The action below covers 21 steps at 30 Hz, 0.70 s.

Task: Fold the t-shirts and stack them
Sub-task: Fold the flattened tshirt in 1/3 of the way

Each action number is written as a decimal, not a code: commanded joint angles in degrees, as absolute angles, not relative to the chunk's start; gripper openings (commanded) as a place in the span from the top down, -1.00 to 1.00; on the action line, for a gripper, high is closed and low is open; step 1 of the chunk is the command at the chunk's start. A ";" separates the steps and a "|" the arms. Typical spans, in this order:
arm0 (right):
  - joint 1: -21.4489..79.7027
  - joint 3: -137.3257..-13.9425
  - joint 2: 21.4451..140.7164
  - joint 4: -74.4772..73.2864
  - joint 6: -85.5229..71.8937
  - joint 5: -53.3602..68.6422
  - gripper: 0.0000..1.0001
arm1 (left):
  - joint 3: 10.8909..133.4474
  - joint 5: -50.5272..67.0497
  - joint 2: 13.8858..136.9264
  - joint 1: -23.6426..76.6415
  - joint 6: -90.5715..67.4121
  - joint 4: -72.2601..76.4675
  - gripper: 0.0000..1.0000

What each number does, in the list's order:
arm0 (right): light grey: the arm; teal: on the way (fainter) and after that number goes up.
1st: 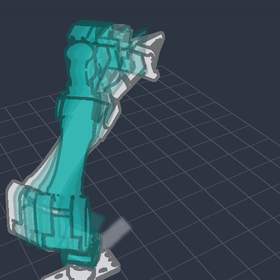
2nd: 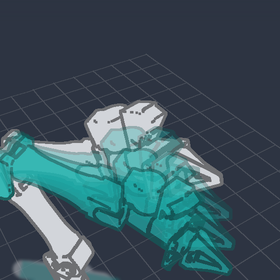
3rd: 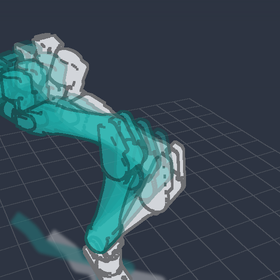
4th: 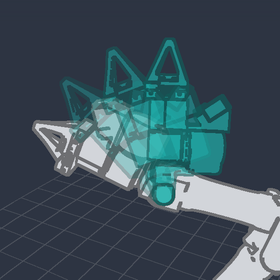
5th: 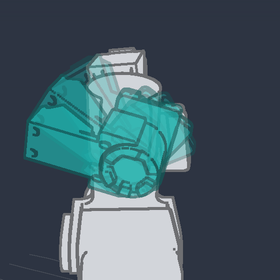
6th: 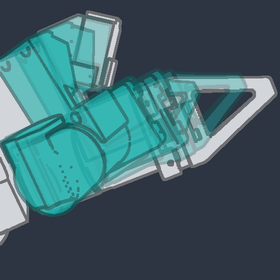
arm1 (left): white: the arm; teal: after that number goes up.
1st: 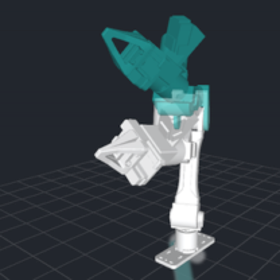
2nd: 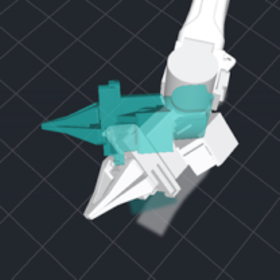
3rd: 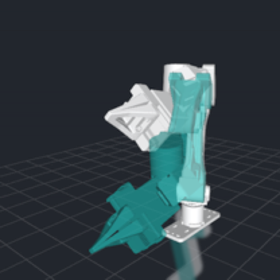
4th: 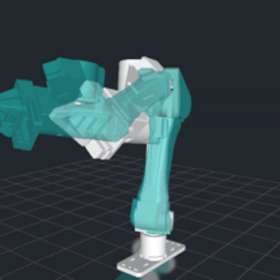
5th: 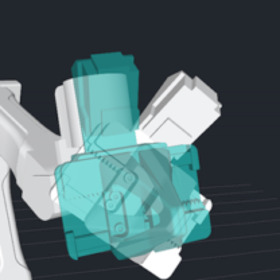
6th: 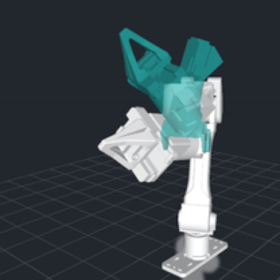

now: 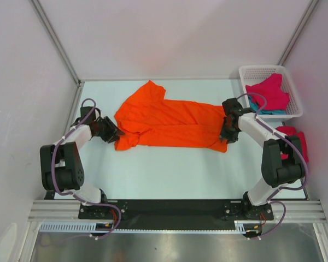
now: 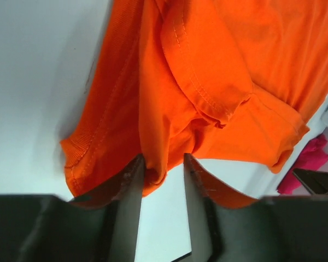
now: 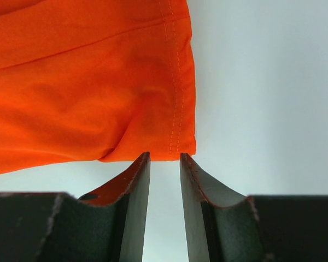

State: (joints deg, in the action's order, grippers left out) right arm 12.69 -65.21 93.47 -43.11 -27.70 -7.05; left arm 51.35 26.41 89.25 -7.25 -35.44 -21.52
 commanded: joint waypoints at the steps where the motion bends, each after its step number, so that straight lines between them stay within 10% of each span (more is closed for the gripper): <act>1: 12.75 -63.81 94.04 -41.75 -28.83 -6.33 0.33 | 51.51 26.45 87.10 -6.94 -35.86 -20.39 0.54; 4: 12.74 -63.37 93.52 -41.57 -28.92 -6.42 0.34 | 50.28 27.07 85.17 -6.94 -35.86 -20.56 1.00; 21: 12.39 -59.50 90.27 -41.40 -29.09 -6.94 0.31 | 47.64 23.99 65.66 -7.91 -28.13 -36.11 1.00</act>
